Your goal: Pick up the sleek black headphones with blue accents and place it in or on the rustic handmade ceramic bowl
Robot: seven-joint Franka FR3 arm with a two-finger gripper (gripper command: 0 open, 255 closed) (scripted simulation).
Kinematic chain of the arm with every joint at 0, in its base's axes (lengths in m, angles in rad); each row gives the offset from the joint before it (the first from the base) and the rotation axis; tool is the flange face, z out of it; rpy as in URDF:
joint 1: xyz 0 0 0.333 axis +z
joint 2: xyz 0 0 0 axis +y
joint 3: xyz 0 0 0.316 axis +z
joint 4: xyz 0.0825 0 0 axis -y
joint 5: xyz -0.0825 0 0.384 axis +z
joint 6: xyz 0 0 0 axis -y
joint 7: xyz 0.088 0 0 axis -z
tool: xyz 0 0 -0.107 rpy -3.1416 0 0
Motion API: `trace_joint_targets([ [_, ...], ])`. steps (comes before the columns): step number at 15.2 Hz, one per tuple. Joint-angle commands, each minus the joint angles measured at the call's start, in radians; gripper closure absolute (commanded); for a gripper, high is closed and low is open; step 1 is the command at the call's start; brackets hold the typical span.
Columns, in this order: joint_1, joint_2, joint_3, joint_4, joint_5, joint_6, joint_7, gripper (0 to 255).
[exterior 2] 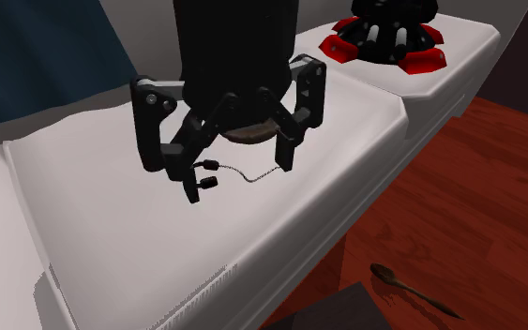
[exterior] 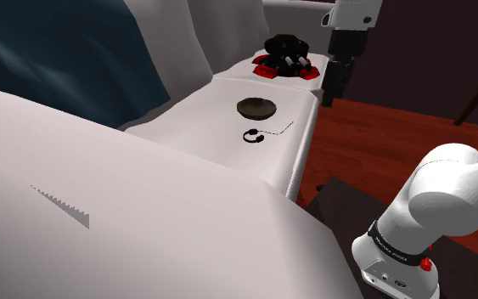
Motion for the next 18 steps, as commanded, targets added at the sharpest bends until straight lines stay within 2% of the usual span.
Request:
trace_joint_targets([
  [1,0.0,0.0,0.0,0.0,0.0,0.0,0.0,0],
  [10,0.143,0.228,-0.145,-0.041,-0.12,0.314,-0.549,0],
  [18,0.272,0.482,-0.224,0.004,-0.128,0.579,-1.014,0],
])
